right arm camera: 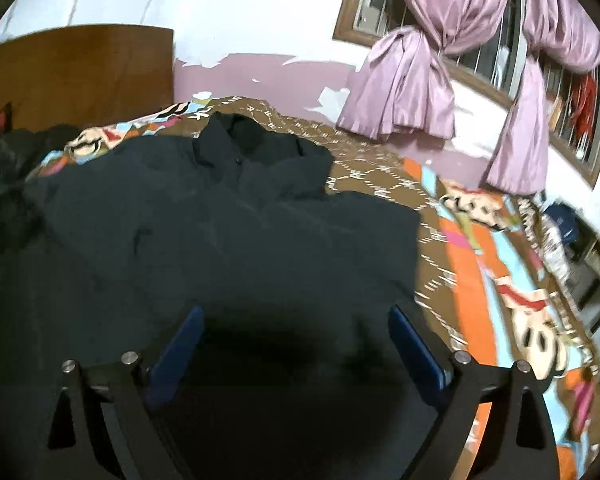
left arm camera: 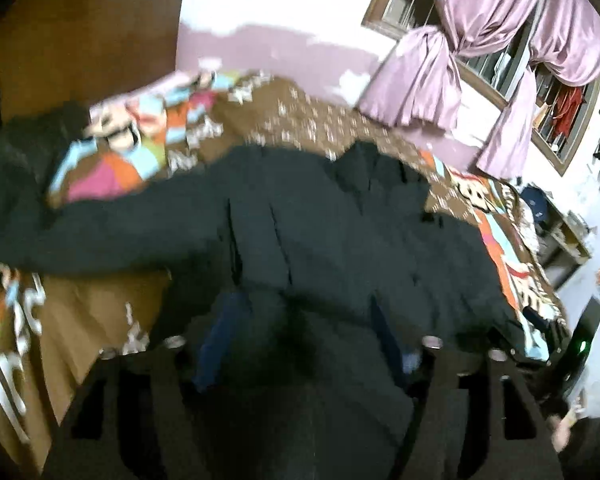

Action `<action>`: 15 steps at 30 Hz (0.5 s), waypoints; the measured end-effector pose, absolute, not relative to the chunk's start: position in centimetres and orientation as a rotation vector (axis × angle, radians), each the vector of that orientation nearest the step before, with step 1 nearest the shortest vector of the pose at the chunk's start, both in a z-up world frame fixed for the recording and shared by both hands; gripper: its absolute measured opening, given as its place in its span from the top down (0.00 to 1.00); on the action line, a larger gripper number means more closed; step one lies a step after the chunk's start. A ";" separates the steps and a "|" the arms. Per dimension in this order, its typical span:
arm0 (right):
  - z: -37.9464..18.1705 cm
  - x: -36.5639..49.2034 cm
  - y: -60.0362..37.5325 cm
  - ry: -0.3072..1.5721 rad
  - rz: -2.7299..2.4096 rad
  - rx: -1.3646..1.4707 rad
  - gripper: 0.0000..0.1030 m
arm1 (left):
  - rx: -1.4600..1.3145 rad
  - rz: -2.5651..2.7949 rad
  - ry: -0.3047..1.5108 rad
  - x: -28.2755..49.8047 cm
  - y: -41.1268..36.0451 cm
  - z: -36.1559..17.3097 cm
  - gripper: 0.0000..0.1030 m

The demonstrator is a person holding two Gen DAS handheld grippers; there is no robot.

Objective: Fold large clothes

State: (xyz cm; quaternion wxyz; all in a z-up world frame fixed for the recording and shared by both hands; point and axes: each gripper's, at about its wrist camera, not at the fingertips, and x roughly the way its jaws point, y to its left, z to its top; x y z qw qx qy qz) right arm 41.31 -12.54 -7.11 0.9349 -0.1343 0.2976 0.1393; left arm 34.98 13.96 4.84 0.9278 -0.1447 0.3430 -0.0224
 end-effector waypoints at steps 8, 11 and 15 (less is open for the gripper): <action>-7.4 49.6 -5.5 0.687 0.343 -0.208 0.09 | -0.204 0.039 0.829 42.9 13.3 -0.6 0.30; -9.8 50.3 -4.1 0.735 0.342 -0.265 0.09 | -0.219 0.067 0.950 44.3 13.9 -4.1 0.30; -13.0 50.0 -3.6 0.765 0.325 -0.322 0.03 | -0.170 0.051 0.878 42.5 13.6 -4.9 0.23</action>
